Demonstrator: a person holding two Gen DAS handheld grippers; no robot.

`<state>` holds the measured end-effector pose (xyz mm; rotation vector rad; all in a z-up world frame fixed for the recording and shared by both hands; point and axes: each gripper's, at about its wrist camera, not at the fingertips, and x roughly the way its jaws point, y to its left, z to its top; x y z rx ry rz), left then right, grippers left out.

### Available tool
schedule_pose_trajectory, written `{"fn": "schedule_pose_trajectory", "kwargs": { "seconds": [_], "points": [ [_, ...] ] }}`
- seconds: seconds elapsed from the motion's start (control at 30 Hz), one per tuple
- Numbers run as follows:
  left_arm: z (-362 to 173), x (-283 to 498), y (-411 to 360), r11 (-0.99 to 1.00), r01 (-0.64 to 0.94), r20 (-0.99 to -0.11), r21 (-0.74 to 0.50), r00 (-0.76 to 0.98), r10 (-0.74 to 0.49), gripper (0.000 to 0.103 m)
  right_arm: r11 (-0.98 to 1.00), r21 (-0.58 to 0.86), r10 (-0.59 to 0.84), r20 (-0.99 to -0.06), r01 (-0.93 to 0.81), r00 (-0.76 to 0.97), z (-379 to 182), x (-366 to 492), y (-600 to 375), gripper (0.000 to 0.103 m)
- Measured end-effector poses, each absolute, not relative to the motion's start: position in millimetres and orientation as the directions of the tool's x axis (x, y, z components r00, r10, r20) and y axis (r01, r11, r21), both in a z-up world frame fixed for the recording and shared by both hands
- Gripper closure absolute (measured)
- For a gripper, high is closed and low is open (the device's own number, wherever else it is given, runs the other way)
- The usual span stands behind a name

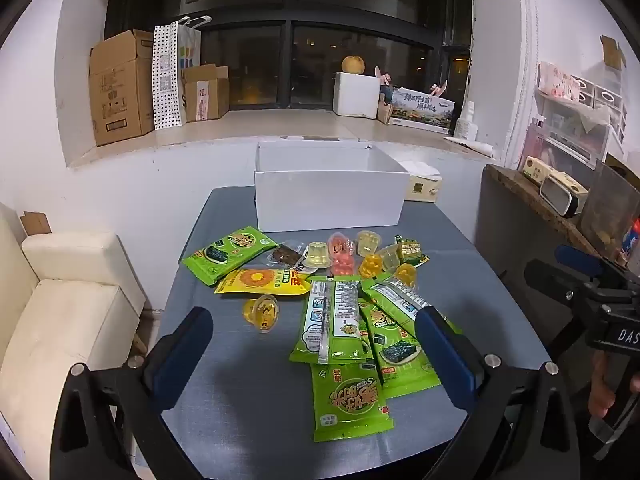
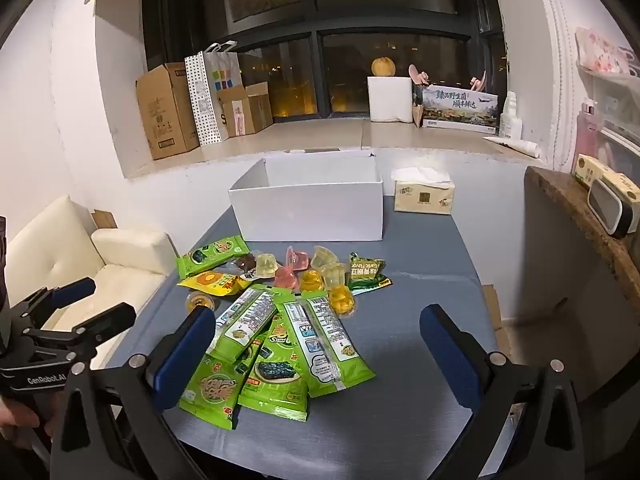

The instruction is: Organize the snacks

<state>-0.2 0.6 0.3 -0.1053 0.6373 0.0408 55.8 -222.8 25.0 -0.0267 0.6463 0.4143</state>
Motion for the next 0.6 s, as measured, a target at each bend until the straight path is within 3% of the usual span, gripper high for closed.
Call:
{"fn": "schedule_pose_trajectory", "kwargs": {
  "seconds": [0.6],
  "points": [
    [8, -2, -1, 0.994, -0.083, -0.599, -0.065, 0.8, 0.028, 0.0, 0.912, 0.119, 0.384, -0.581, -0.392, 0.718, 32, 53, -225, 0.0]
  ]
}}
